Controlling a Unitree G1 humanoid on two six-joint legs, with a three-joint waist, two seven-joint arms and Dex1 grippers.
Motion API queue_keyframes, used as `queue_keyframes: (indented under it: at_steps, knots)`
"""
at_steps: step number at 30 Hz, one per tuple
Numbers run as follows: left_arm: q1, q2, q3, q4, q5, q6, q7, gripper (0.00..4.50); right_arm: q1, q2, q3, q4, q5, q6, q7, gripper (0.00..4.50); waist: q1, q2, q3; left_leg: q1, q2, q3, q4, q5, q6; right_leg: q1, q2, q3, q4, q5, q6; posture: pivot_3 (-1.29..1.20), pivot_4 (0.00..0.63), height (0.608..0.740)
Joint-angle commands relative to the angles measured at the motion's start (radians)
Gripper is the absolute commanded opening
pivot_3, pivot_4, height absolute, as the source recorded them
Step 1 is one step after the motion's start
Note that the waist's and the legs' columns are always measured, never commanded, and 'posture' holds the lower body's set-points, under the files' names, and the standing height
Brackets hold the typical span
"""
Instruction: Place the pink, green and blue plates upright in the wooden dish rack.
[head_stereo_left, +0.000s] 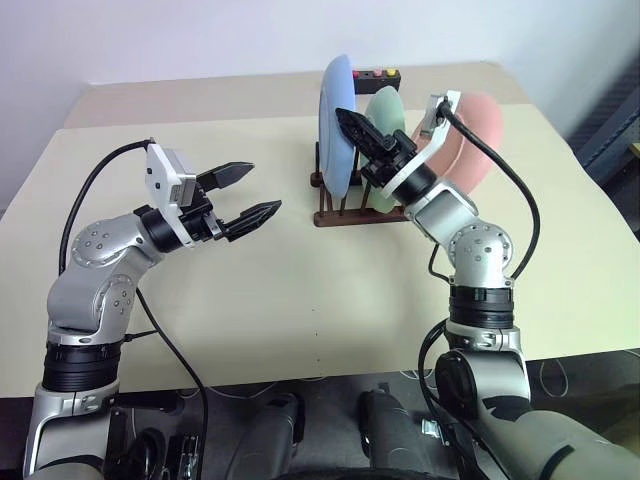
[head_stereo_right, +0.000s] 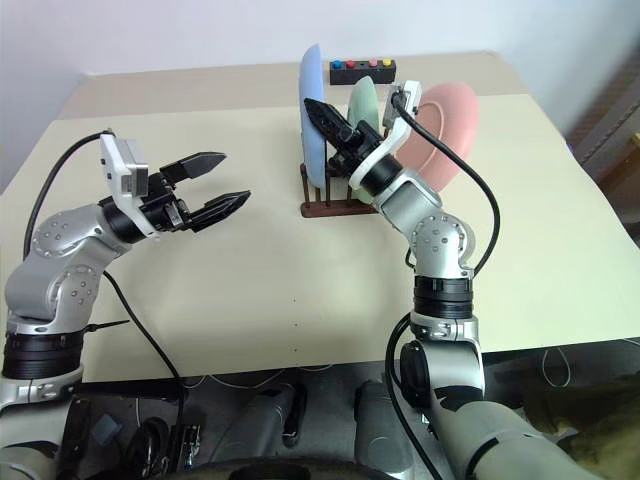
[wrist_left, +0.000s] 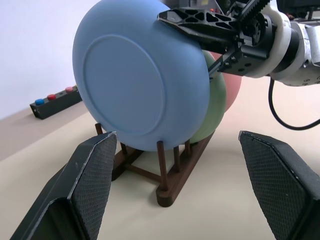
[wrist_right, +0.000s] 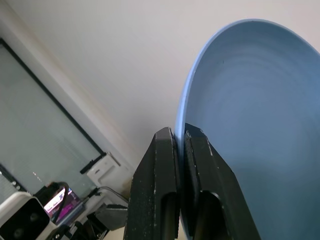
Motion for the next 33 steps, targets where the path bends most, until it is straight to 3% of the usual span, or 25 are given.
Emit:
queue_keyframes:
  at_steps: [1, 3, 4, 6, 12, 13, 33]
  knots:
    - [-0.001, 0.005, 0.012, -0.032, -0.004, -0.011, 0.000, 4.01, -0.001, -0.003, 0.014, -0.023, -0.022, -0.020, 0.026, 0.05, 0.000, 0.000, 0.000, 0.000, 0.000, 0.000, 0.000, 0.000, 0.000, 0.000, 0.000, 0.000, 0.000, 0.000, 0.000, 0.00, 0.150, 0.740]
    - [-0.002, 0.004, 0.011, -0.031, -0.004, -0.010, 0.000, 4.01, 0.004, -0.003, 0.019, -0.024, -0.036, -0.024, 0.033, 0.05, 0.000, 0.000, 0.000, 0.000, 0.000, 0.000, 0.000, 0.000, 0.000, 0.000, 0.000, 0.000, 0.000, 0.000, 0.000, 0.00, 0.150, 0.740]
    - [-0.002, 0.004, 0.011, -0.031, -0.004, -0.010, 0.000, 4.01, 0.007, -0.004, 0.023, -0.026, -0.044, -0.027, 0.037, 0.68, 0.000, 0.000, 0.000, 0.000, 0.000, 0.000, 0.000, 0.000, 0.000, 0.000, 0.000, 0.000, 0.000, 0.000, 0.000, 0.00, 0.150, 0.740]
    - [-0.003, 0.004, 0.011, -0.030, -0.004, -0.010, -0.001, 4.01, 0.010, -0.002, 0.024, -0.026, -0.051, -0.031, 0.040, 1.34, 0.000, 0.000, 0.000, 0.000, 0.000, 0.000, 0.000, 0.000, 0.000, 0.000, 0.000, 0.000, 0.000, 0.000, 0.000, 0.00, 0.150, 0.740]
    - [-0.005, 0.004, 0.010, -0.027, -0.004, -0.011, -0.002, 4.01, 0.004, -0.001, 0.019, -0.034, -0.058, -0.032, 0.042, 4.27, 0.000, 0.000, 0.000, 0.000, 0.000, 0.000, 0.000, 0.000, 0.000, 0.000, 0.000, 0.000, 0.000, 0.000, 0.000, 0.00, 0.150, 0.740]
    - [-0.006, 0.004, 0.011, -0.027, -0.005, -0.010, -0.002, 4.01, 0.002, -0.002, 0.020, -0.038, -0.059, -0.032, 0.041, 4.46, 0.000, 0.000, 0.000, 0.000, 0.000, 0.000, 0.000, 0.000, 0.000, 0.000, 0.000, 0.000, 0.000, 0.000, 0.000, 0.00, 0.150, 0.740]
    - [-0.018, -0.003, 0.005, -0.018, -0.006, -0.014, -0.007, 4.01, -0.084, -0.108, 0.030, -0.117, -0.139, -0.064, 0.074, 4.46, 0.001, 0.000, 0.000, 0.000, 0.000, 0.000, 0.000, 0.000, 0.000, 0.000, 0.000, 0.000, 0.000, 0.000, 0.000, 0.00, 0.150, 0.740]
